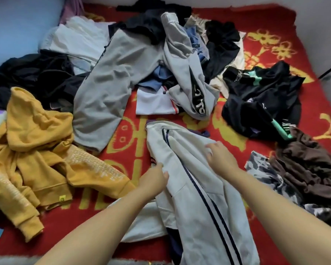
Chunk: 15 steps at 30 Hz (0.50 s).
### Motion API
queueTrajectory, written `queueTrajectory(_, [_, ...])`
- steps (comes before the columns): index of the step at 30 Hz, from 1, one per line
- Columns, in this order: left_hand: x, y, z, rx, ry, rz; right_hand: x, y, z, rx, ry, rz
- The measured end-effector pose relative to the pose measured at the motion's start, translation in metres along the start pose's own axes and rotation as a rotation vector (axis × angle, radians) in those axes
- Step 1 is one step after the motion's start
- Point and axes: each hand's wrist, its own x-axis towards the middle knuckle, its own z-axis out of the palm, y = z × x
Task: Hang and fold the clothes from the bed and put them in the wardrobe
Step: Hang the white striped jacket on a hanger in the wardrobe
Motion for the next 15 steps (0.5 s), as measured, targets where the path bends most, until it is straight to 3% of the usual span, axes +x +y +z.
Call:
queueTrajectory(3, [0.050,0.009,0.009,-0.217,0.062,-0.197,0.047,0.017,0.013,-0.029,0.052,0.061])
queueTrajectory(7, [0.098,0.005,0.030,-0.654,0.038,-0.419,0.069,0.038,0.060,0.197,-0.141,0.326])
queueTrajectory(11, [0.097,0.001,0.034,-0.877,0.085,-0.396,0.058,0.046,0.079,0.313,-0.128,0.255])
queueTrajectory(15, [0.053,0.004,0.009,-0.798,0.157,-0.267,0.028,0.035,0.047,0.456,0.030,0.219])
